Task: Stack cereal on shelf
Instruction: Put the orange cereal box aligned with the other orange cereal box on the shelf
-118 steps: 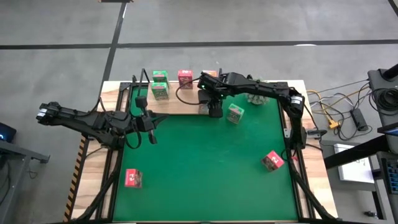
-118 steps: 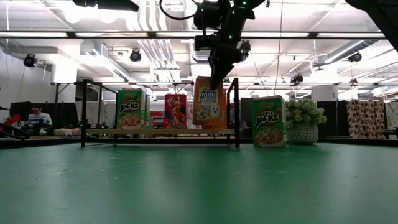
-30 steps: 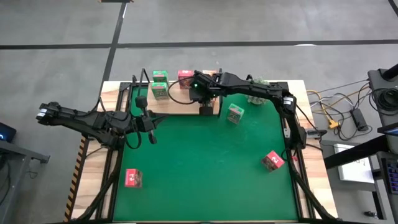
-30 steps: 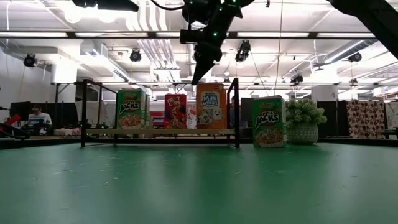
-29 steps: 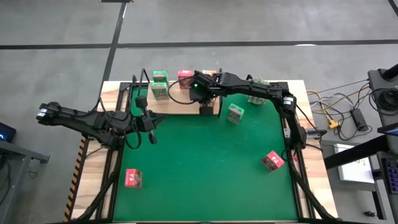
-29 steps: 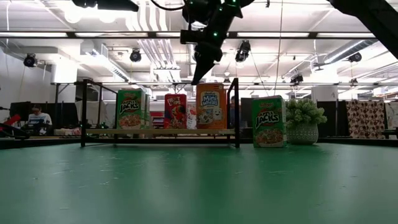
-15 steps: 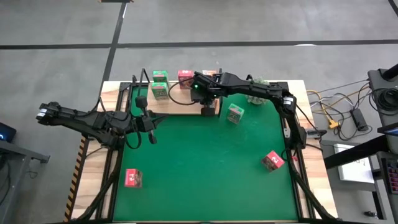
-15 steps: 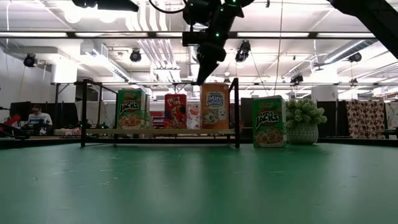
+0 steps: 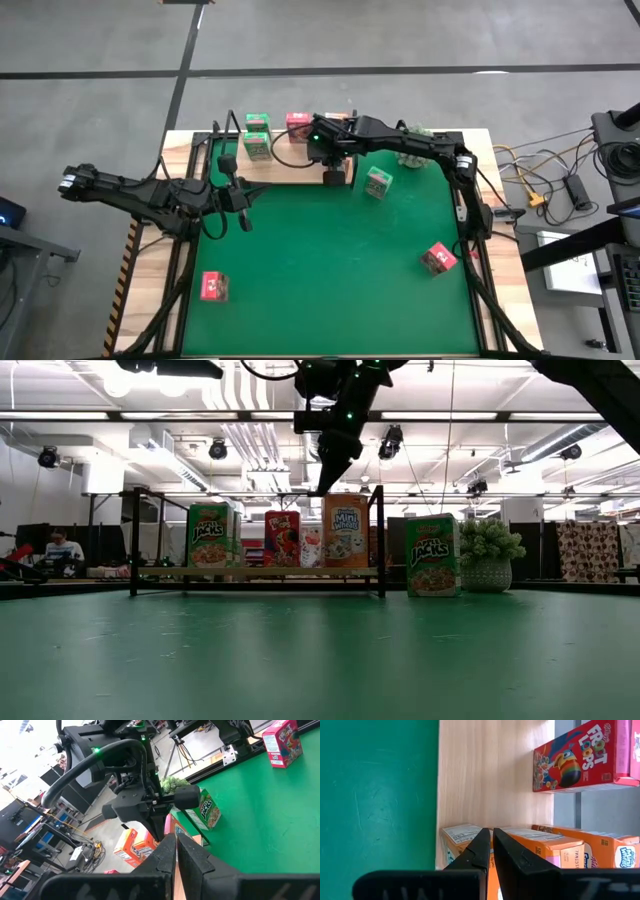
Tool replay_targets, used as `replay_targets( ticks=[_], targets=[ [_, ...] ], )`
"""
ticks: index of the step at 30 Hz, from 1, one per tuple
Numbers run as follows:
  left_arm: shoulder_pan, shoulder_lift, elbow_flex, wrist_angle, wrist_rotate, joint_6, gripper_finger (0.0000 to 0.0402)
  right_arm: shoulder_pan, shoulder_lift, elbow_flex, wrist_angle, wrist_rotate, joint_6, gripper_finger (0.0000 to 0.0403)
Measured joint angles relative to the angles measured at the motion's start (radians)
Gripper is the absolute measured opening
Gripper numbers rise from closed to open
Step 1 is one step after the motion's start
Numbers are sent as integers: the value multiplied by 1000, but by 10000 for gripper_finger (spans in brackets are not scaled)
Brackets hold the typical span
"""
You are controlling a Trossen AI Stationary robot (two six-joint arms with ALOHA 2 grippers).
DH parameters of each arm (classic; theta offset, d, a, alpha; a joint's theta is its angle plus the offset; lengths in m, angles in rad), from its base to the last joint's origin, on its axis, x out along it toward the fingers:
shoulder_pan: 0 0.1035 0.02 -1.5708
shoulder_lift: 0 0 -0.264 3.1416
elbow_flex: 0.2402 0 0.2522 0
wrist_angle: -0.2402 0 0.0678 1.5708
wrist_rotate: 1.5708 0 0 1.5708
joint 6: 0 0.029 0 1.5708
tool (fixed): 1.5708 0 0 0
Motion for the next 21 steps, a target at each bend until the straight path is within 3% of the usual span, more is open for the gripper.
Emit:
replay_targets(
  ticks=[21],
  targets=[
    [0, 0, 0, 0, 0, 0, 0, -4, -5, 0, 0, 58, 38, 13]
  ],
)
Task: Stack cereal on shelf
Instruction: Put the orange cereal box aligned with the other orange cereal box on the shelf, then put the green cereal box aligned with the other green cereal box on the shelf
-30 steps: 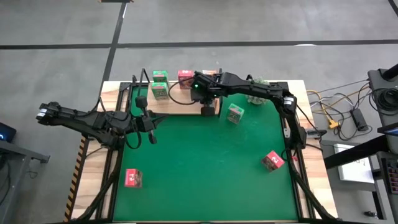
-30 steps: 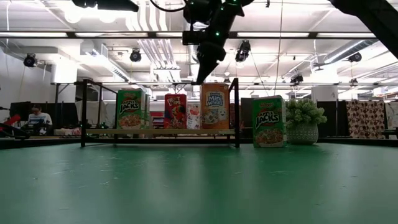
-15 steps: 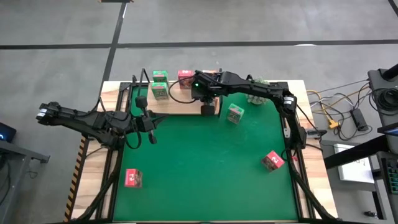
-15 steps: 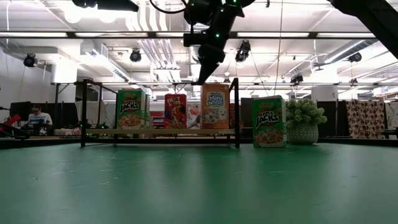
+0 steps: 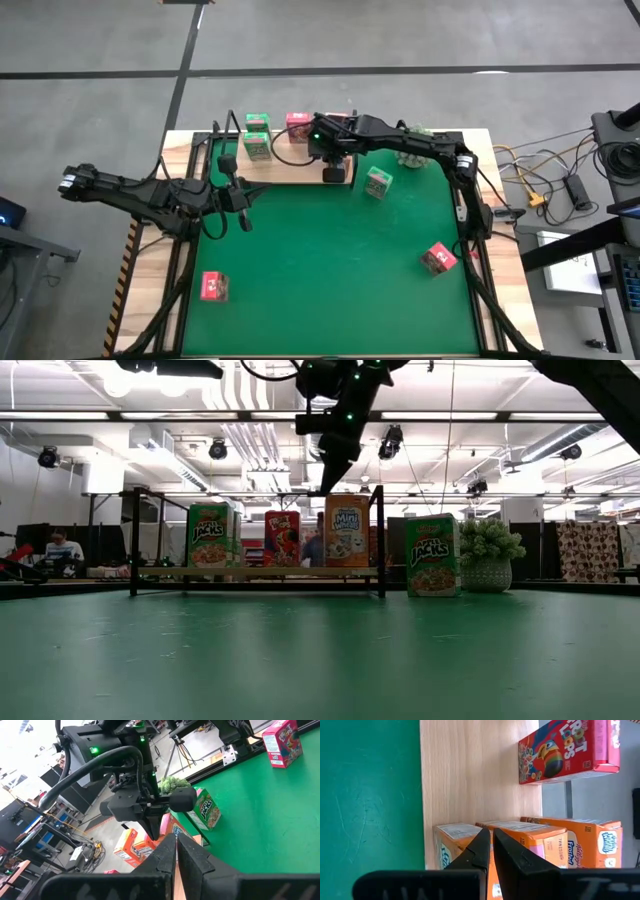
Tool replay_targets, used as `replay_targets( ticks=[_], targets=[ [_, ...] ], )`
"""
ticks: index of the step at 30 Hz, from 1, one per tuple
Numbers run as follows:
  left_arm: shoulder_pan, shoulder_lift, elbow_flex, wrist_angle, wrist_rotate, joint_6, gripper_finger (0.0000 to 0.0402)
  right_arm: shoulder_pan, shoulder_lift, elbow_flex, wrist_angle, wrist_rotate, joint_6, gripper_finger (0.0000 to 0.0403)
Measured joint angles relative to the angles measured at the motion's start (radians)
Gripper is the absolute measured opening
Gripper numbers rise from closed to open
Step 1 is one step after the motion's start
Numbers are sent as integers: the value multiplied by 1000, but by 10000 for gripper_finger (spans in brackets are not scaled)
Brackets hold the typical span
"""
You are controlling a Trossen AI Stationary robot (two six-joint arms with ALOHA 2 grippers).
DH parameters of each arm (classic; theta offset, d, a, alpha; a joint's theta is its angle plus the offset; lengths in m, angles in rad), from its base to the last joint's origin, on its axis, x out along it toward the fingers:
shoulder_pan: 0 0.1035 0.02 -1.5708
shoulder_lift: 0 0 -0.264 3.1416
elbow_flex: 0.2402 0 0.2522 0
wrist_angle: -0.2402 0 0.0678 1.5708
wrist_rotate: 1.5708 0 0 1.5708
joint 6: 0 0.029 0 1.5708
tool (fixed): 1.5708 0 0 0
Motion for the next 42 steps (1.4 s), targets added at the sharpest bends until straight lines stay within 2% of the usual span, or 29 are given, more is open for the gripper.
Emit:
replay_targets(
  ticks=[6, 15, 21, 30, 42],
  targets=[
    [0, 0, 0, 0, 0, 0, 0, 0, -13, 10, -2, 2, 9, 13],
    [0, 0, 0, -5, 0, 0, 0, 0, -14, 106, -12, 0, -2, 13],
    [0, 0, 0, -7, 0, -7, 0, 14, -53, 110, -28, -119, 11, 9],
    [0, 0, 0, -13, 0, -45, 0, 77, -181, -94, 5, -122, 88, 8],
    [0, 0, 0, -14, 3, -127, 0, 147, -455, -539, 161, -120, 254, 8]
  ],
)
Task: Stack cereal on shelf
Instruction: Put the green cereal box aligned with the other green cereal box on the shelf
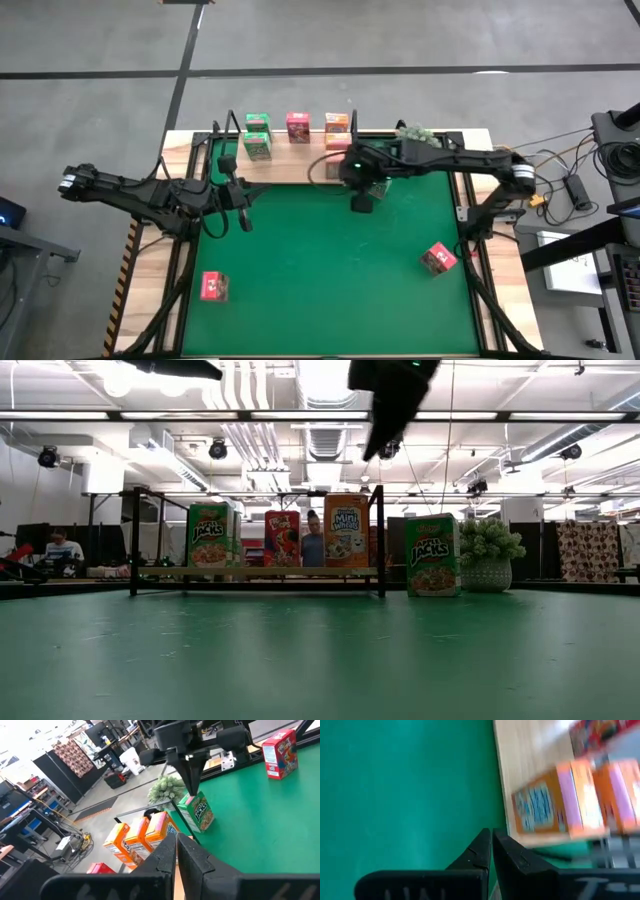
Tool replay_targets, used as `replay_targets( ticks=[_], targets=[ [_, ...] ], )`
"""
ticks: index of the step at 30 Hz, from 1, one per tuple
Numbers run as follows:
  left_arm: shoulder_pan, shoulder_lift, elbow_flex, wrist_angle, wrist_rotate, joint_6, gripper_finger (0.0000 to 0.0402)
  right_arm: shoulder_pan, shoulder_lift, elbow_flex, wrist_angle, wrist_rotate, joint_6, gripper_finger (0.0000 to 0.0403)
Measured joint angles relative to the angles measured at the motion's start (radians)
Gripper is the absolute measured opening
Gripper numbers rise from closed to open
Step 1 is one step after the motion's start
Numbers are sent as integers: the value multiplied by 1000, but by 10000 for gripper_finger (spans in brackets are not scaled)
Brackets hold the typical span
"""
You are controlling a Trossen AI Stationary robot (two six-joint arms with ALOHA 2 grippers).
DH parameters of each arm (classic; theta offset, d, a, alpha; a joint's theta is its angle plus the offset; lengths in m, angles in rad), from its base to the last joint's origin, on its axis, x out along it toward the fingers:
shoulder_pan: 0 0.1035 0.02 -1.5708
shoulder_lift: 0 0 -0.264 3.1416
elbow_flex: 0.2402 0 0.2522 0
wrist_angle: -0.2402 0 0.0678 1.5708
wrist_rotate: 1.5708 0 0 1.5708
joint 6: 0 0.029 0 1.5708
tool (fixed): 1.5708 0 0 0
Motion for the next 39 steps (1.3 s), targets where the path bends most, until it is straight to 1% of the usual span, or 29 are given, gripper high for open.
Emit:
replay_targets(
  ticks=[1, 6, 9, 11, 14, 19, 24, 27, 29, 31, 34, 39],
  targets=[
    [0, 0, 0, 0, 1, -6, 0, -1, -30, -39, 5, 10, 21, 8],
    [0, 0, 0, 0, 2, -17, 0, -11, -180, -203, 21, 143, 127, 10],
    [0, 0, 0, 2, 1, -17, 0, -27, -258, -275, 42, 157, 185, 21],
    [0, 0, 0, 2, 1, -17, 0, -41, -304, -314, 51, 156, 222, 36],
    [0, 0, 0, 3, 1, -15, 0, -48, -353, -366, 70, 159, 259, 72],
    [0, 0, 0, 3, 1, -13, 0, -47, -412, -463, 136, 155, 279, 155],
    [0, 0, 0, 3, 1, 1, 0, -47, -441, -572, 187, 157, 285, 234],
    [0, 0, 0, 3, 1, 3, 0, -47, -445, -646, 231, 164, 281, 270],
    [0, 0, 0, 4, 1, 5, 0, -47, -445, -692, 279, 184, 286, 286],
    [0, 0, 0, 4, 1, 6, 0, -47, -445, -730, 329, 210, 288, 295],
    [0, 0, 0, 8, 0, 8, 0, -47, -439, -771, 384, 236, 285, 297],
    [0, 0, 0, 10, 0, 11, 0, -47, -436, -809, 484, 245, 277, 278]
  ],
)
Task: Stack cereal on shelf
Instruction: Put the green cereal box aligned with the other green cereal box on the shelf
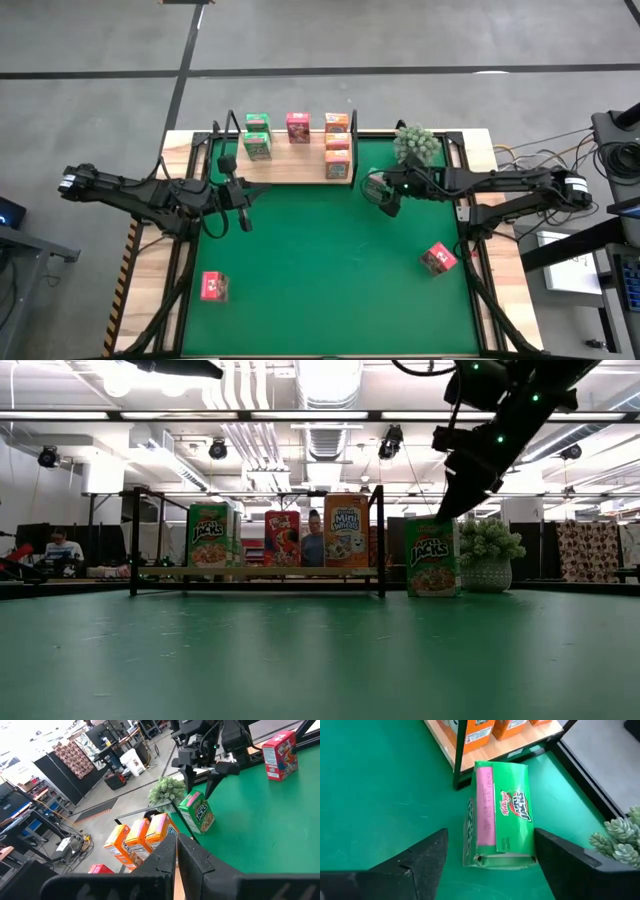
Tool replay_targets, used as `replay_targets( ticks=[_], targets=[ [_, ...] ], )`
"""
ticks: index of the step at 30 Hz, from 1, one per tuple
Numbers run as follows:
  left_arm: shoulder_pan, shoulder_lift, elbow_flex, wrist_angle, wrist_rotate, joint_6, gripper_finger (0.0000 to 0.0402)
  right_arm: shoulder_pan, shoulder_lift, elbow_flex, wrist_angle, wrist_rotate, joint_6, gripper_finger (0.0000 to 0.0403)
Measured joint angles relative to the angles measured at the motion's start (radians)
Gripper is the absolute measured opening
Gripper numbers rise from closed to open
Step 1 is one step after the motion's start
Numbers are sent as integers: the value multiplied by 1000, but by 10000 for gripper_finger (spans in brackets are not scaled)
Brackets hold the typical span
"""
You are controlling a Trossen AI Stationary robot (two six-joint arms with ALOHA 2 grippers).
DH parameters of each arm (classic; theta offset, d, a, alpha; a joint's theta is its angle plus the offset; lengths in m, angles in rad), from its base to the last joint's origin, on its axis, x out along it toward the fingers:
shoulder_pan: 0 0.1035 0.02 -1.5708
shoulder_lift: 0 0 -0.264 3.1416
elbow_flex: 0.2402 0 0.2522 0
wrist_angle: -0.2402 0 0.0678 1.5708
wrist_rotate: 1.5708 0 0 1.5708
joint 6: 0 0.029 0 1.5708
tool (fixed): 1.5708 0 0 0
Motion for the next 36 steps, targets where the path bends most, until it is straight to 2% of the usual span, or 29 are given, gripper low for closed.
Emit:
replay_targets(
  ticks=[8, 19, 29, 36],
  targets=[
    [0, 0, 0, 1, 0, 2, 0, 0, 29, -46, 98, 18, -11, 227],
    [0, 0, 0, 1, 0, 3, 0, 0, 32, -50, 112, 15, 9, 162],
    [0, 0, 0, -2, 0, 3, 0, 0, 30, -22, 100, 8, 17, 152],
    [0, 0, 0, -3, 0, 3, 0, 0, 30, 79, -36, 6, 20, 151]
  ],
)
